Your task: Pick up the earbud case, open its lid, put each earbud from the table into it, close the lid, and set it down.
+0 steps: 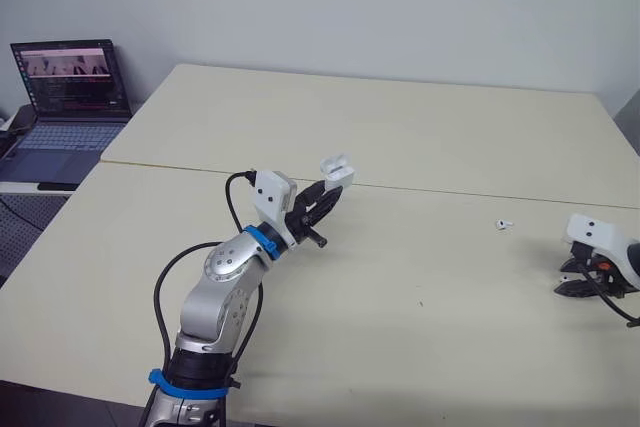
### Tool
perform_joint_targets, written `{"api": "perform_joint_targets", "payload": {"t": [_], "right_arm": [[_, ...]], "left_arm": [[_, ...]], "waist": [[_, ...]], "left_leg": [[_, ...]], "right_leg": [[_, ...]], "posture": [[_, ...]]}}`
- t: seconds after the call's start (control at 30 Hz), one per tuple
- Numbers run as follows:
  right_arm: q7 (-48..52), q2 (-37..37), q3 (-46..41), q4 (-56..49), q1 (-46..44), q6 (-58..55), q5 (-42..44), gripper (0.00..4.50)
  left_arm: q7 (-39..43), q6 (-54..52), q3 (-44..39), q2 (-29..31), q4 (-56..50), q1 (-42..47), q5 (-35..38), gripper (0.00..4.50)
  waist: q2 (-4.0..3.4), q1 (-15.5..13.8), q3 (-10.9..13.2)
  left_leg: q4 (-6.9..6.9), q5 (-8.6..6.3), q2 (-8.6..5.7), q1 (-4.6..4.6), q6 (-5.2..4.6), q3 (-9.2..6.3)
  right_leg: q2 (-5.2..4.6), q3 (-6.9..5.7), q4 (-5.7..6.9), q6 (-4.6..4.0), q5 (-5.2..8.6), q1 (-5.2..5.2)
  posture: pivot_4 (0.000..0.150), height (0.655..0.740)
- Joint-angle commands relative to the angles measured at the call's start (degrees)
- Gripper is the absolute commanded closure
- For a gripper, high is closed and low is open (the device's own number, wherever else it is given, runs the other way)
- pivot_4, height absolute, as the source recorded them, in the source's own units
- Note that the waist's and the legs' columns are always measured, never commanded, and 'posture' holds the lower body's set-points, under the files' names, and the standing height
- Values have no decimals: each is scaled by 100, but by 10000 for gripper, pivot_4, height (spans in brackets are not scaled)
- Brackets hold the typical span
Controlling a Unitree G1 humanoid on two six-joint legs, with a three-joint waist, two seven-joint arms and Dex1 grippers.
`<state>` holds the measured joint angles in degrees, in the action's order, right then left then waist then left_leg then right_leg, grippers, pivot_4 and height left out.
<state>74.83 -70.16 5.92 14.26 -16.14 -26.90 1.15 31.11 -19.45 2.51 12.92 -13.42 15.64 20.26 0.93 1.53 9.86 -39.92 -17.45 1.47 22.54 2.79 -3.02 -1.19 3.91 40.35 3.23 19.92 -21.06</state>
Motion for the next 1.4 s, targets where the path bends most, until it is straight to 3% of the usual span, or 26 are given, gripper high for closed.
{"api": "perform_joint_targets", "payload": {"t": [0.03, 0.93, 1.13, 1.3, 1.4], "right_arm": [[-7, -207, -106, 86, 80, -8, -83, 21048], [-137, -25, -185, -204, 37, -729, 213, 21048], [-210, 24, -174, -233, -23, -785, 274, 39724], [-184, 117, -302, -491, -52, -1038, 529, 40930], [-194, 514, -509, -1151, -407, -1509, 1091, 40930]], "left_arm": [[41, 94, -15, 10, -165, 22, 73, 37530], [48, 70, -28, 30, -210, -14, 68, 37530], [61, 80, -12, 38, -178, 5, 47, 37530], [121, 121, 1, 65, -115, 19, 25, 37530], [180, 228, 67, 37, -54, 60, -10, 37530]], "waist": [[0, 0, 0], [0, -2, 0], [0, -1, 0], [0, 0, 0], [-1, 35, 0]], "left_leg": [[0, 0, 0, 0, 0, 0], [1, 0, 1, 0, 0, 0], [1, 0, 1, -1, 0, 0], [1, 0, 1, -1, 0, 0], [1, 0, 4, -2, 0, 2]], "right_leg": [[0, 0, 0, 0, 0, 0], [1, 0, -2, 0, 0, 1], [1, 0, -2, 0, 0, 1], [1, 0, -2, 0, 0, 1], [4, 2, -2, 0, 0, 0]], "posture": [[1500, 7400], [1500, 7400], [1500, 7400], [1500, 7400], [1500, 7400]]}}
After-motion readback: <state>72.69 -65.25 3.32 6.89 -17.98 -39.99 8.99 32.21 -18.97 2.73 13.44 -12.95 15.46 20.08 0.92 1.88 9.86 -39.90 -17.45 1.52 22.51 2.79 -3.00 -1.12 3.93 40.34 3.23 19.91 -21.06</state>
